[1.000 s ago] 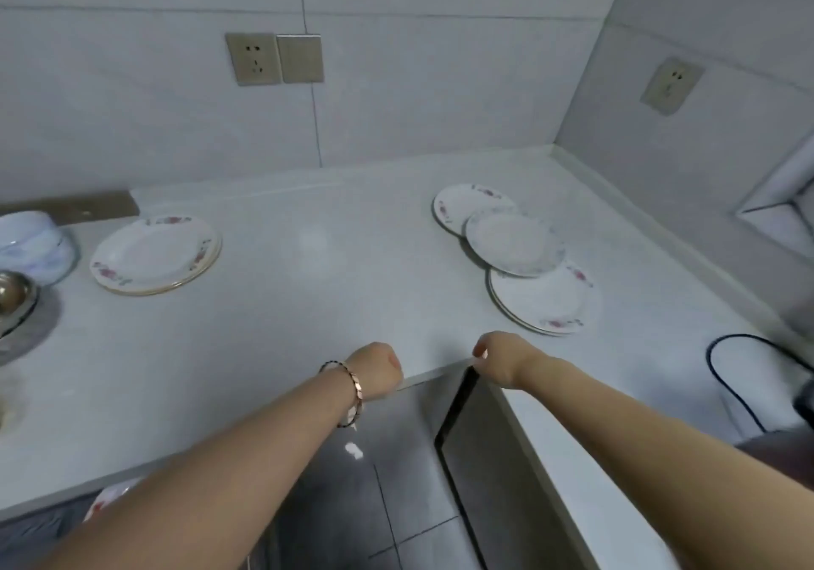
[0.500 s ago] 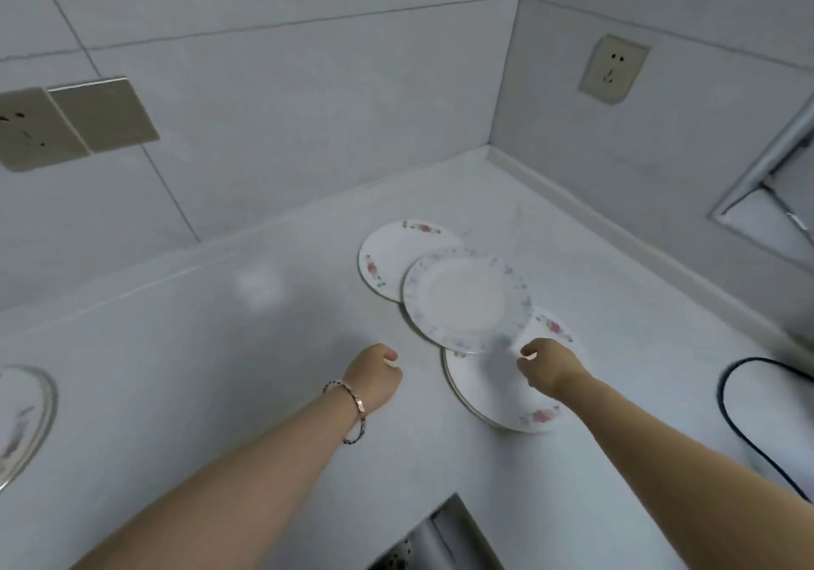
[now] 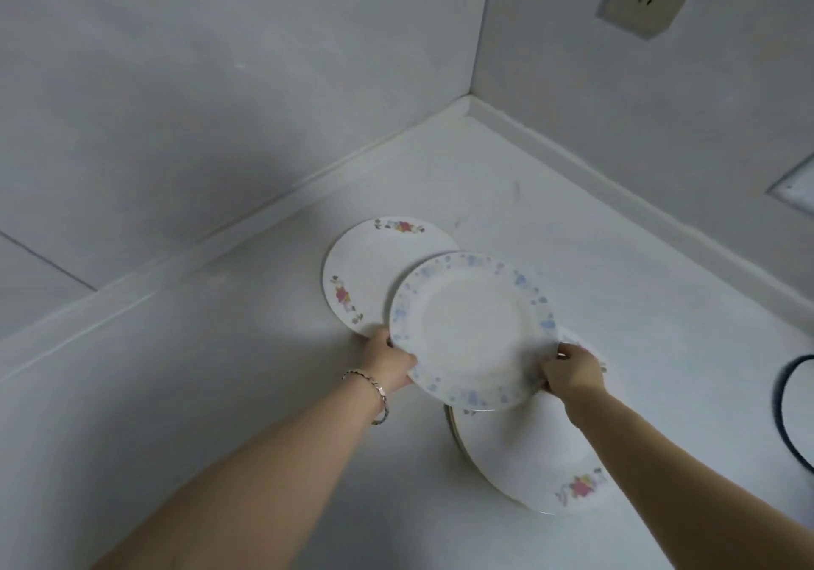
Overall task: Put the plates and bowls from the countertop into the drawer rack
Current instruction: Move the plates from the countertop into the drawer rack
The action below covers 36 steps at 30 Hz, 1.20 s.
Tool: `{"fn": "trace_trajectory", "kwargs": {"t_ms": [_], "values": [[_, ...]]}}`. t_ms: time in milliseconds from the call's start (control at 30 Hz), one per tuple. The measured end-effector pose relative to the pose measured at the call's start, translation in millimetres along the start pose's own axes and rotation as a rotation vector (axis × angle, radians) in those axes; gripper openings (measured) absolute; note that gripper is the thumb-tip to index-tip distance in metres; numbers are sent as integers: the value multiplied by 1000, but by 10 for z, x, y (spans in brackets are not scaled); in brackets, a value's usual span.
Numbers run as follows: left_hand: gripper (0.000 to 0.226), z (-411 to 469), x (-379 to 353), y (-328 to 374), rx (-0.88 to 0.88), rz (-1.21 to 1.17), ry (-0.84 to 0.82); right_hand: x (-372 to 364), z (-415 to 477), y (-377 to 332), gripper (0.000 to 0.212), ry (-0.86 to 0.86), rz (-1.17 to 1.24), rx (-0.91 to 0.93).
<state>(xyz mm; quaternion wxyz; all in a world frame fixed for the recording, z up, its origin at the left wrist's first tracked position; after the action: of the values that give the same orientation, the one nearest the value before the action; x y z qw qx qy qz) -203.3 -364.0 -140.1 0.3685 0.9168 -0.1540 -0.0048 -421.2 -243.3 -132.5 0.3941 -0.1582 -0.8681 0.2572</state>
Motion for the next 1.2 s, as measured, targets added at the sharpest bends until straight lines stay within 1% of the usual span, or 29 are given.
{"fn": "trace_trajectory", "kwargs": {"t_ms": [133,233,333,367,433,500,633,667,767,833,867,933,1000,1100,1200], "values": [[46,-129,-6,-59,35,-48,-26,161,-187,-43,32,-38,14,49],[43,-397,31,-104,6,-67,-14,269,-313,-25,29,-51,-12,109],[43,-700,93,-277,2,-109,41,370,-518,-24,32,-71,-42,205],[41,-822,122,-356,2,-126,69,401,-603,-17,28,-87,-50,235],[29,-1094,225,-550,-2,-162,145,469,-806,12,16,-107,-102,304],[29,-1407,329,-774,-33,-197,212,523,-1020,101,18,-134,-167,364],[25,-2145,556,-1395,-89,-278,357,588,-1581,437,5,-226,-266,504],[24,-2290,611,-1544,-93,-287,376,581,-1689,525,5,-248,-261,527],[23,-2784,842,-2088,-89,-313,454,541,-2131,883,20,-335,-293,575],[25,-3162,1004,-2453,-70,-319,499,496,-2473,1135,13,-400,-334,599],[26,-3342,1088,-2637,-58,-324,524,459,-2650,1270,13,-434,-362,608],[27,-3648,1254,-2995,-29,-355,565,352,-2973,1554,26,-501,-424,630],[29,-3902,1438,-3345,-4,-401,596,203,-3277,1840,33,-563,-458,648],[28,-4249,1739,-3862,56,-410,638,-41,-3729,2265,29,-632,-475,640],[21,-4555,2127,-4398,118,-432,710,-327,-4213,2643,26,-689,-511,646]]}}
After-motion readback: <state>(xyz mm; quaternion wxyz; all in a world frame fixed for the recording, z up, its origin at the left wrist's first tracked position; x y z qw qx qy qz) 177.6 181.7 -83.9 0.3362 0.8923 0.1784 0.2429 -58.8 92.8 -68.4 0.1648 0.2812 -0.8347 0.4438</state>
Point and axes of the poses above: each hand's wrist, its own z-axis towards the middle knuckle, its own x-axis out of the back of the hand, y = z × x, the point moved 6 cm from there along z, towards the middle knuckle, and after that the axes turned 4 degrees about y, right-handed, at the moved point
